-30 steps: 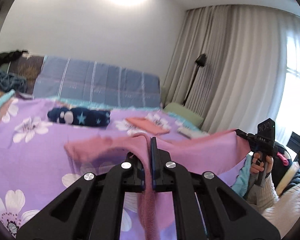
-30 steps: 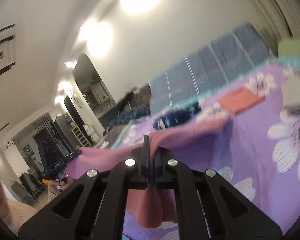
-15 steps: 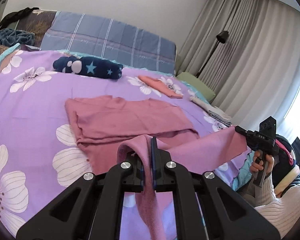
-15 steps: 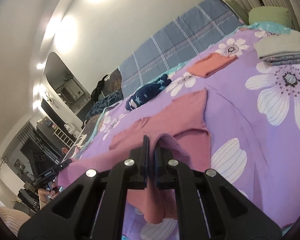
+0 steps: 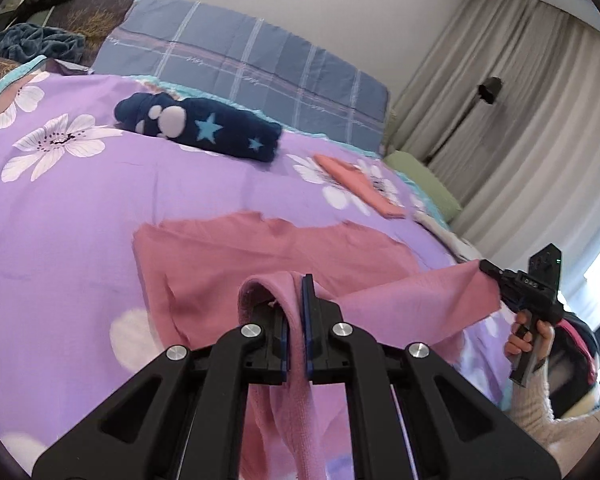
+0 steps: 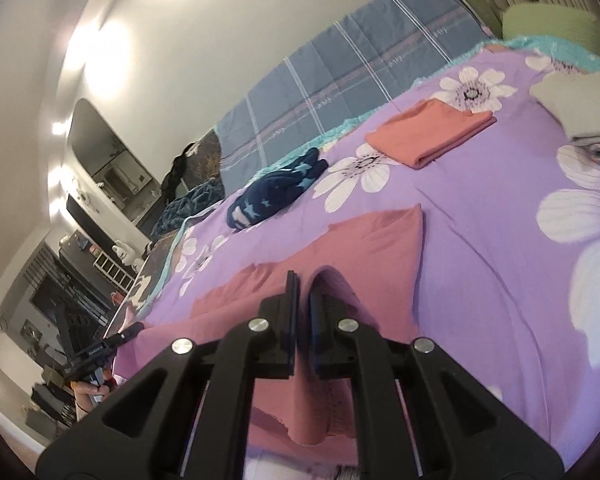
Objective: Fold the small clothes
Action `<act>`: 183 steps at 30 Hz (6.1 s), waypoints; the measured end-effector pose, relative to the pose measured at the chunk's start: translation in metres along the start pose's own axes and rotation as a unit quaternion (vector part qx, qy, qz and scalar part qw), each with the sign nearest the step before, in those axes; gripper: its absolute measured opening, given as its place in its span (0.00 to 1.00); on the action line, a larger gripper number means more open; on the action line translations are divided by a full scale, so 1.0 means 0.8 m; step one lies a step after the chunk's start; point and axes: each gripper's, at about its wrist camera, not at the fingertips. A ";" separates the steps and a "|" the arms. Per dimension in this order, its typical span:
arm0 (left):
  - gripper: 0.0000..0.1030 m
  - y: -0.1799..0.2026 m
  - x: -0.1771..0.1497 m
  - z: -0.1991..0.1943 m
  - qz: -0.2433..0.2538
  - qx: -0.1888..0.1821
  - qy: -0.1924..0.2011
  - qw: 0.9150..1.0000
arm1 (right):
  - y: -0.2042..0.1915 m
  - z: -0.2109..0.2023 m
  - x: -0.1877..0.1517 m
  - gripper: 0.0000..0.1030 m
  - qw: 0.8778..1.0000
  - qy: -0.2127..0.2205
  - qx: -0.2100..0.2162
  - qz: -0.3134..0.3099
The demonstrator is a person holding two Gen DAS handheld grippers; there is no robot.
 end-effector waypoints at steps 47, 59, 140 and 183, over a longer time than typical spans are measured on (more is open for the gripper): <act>0.62 -0.135 0.040 0.122 -0.130 0.082 -0.037 0.987 | 0.069 0.151 0.104 0.24 0.992 -0.005 -0.097 0.078; 0.42 -0.140 0.044 0.175 -0.071 0.096 -0.096 0.988 | 0.074 0.216 0.113 0.51 0.990 -0.095 -0.095 0.031; 0.05 0.398 -0.071 0.257 0.335 -0.133 -0.165 0.918 | 0.123 0.171 0.104 0.03 0.993 -0.108 0.001 -0.055; 0.35 0.403 -0.101 0.232 0.397 -0.141 -0.135 0.897 | 0.110 0.180 0.087 0.19 0.991 -0.094 -0.057 -0.073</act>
Point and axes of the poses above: each gripper's, at about its wrist camera, not at the fingertips, and z roughly the way its jaws point, y to its right, x to its top, and after that the axes turned 13 degrees about z, right-handed
